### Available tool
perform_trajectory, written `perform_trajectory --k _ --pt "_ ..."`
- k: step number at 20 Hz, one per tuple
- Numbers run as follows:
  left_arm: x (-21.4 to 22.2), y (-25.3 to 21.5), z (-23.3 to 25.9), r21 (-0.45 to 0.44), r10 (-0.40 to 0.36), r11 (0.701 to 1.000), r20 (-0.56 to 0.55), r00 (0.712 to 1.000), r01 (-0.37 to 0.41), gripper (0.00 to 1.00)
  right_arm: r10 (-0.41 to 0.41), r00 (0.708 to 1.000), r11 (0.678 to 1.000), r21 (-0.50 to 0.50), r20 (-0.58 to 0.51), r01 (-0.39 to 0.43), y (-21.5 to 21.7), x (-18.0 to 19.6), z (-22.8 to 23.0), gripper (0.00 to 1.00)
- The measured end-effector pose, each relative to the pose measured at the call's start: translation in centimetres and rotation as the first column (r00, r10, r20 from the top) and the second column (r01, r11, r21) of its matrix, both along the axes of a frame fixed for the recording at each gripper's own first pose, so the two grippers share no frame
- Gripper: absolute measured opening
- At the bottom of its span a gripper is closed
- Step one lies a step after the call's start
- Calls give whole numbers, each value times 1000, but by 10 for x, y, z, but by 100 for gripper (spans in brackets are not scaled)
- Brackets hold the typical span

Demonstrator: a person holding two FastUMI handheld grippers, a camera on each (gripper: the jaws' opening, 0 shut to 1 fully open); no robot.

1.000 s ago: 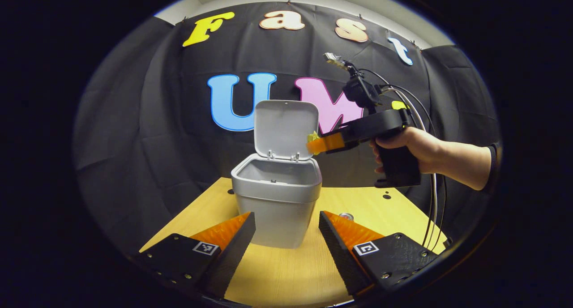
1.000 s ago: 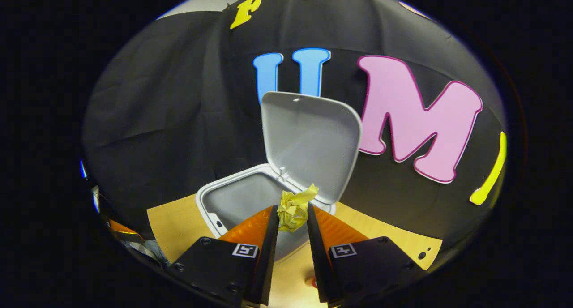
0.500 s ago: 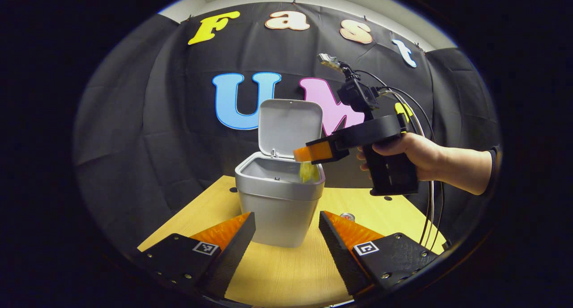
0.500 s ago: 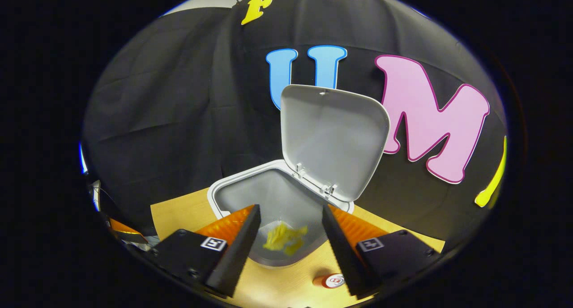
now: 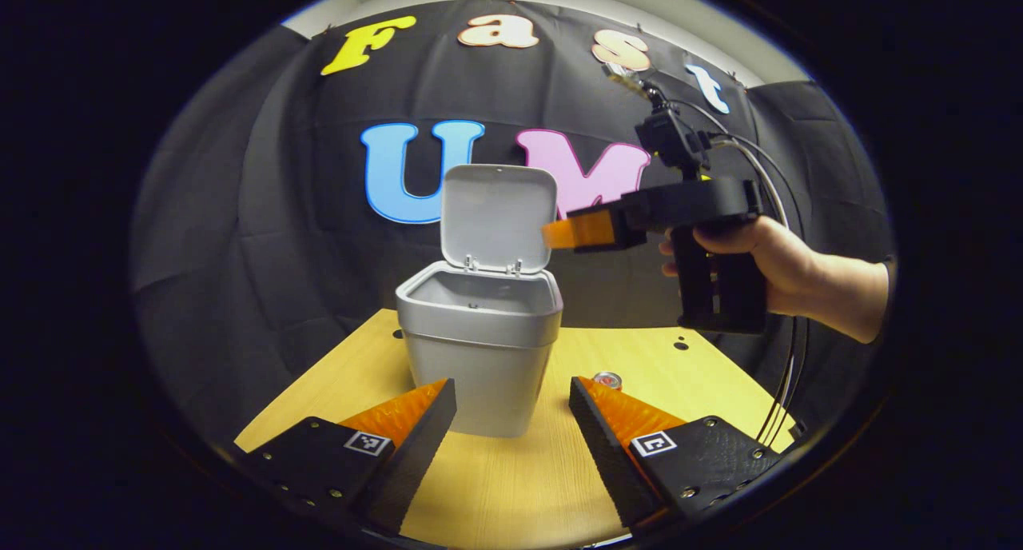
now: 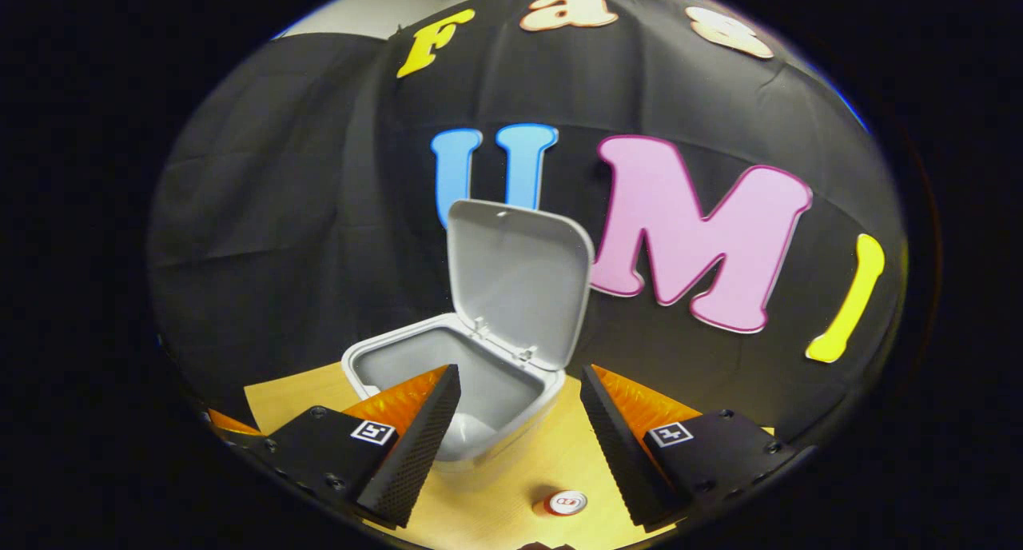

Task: Press the lid of the desktop garbage bin to open it, pick up the crumpled paper on the desktop and throw it into the bin, then pick up the pop can on the desktop and drop it into the bin, and finally close the garbage bin lid.

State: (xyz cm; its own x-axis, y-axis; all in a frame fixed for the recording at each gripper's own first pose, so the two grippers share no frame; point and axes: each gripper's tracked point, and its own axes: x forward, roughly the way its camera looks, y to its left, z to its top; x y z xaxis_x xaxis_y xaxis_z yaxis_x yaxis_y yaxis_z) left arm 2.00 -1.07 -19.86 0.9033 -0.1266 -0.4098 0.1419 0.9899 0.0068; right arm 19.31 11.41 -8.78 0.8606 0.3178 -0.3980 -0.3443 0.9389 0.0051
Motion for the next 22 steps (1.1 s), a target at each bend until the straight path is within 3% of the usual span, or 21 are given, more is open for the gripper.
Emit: perform_trajectory --k 6,12,16,22 --pt "23 -45 -34 28 -129 991 -13 992 130 94 -232 961 973 24 147 231 -90 -20 34 98" --pt "51 -95 -88 28 -237 971 -31 971 238 94 -418 867 903 15 270 430 -183 -66 35 98" --pt "68 -122 -131 23 -270 962 -55 961 272 94 -470 869 875 -45 155 481 -221 -106 -21 98" --pt "92 -151 -194 42 -261 963 -110 959 267 94 -506 858 852 -103 92 514 -260 -149 -80 98"
